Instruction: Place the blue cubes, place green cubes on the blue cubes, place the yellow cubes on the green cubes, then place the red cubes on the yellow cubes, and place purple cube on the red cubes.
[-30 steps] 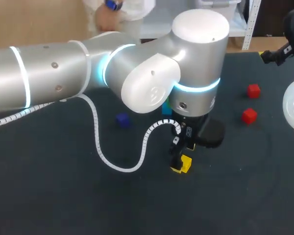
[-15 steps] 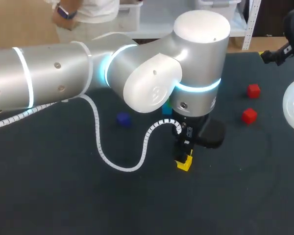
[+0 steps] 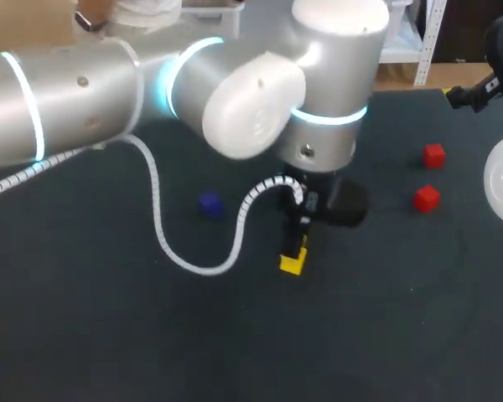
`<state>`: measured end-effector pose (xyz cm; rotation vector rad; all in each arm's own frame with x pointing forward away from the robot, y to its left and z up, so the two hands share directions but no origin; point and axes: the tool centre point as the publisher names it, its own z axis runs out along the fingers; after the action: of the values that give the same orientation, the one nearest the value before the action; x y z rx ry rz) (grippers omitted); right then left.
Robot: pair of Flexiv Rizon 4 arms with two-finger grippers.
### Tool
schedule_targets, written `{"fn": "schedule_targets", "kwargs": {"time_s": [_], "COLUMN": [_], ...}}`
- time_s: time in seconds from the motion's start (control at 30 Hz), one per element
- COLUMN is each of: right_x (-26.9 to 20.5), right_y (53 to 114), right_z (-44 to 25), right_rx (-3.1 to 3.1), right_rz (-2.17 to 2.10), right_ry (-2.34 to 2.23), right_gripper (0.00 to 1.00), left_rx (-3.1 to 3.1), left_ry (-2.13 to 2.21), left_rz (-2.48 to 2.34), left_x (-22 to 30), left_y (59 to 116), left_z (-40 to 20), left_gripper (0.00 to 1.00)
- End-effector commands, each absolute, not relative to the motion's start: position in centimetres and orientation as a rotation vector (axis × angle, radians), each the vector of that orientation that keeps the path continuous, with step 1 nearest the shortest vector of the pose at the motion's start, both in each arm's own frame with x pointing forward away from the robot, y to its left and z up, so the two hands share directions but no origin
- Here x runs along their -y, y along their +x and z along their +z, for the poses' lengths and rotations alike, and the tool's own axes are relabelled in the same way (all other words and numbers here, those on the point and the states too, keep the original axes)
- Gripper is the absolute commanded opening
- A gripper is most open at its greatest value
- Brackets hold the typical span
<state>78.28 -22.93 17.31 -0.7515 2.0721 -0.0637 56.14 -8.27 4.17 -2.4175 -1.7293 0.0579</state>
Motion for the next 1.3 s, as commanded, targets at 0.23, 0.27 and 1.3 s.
{"fn": "schedule_targets", "kwargs": {"time_s": [0.23,0.27,1.3], "right_x": [22.9,22.9,22.9], "right_y": [78.3,78.3,78.3], "right_z": [17.3,17.3,17.3], "right_rx": [-2.072,-2.072,-2.072], "right_rz": [-0.067,-0.067,-0.067], "right_ry": [-0.752,-0.752,-0.752], "right_gripper": [1.0,1.0,1.0], "left_rx": [1.855,1.871,2.09], "left_ry": [-2.344,-2.337,-2.301], "left_rz": [0.013,0.004,-0.124], "left_x": [6.2,6.2,7.7], "left_y": [58.4,58.9,69.7], "left_z": [6.6,6.8,10.0], "left_gripper": [0.0,0.0,0.0]}}
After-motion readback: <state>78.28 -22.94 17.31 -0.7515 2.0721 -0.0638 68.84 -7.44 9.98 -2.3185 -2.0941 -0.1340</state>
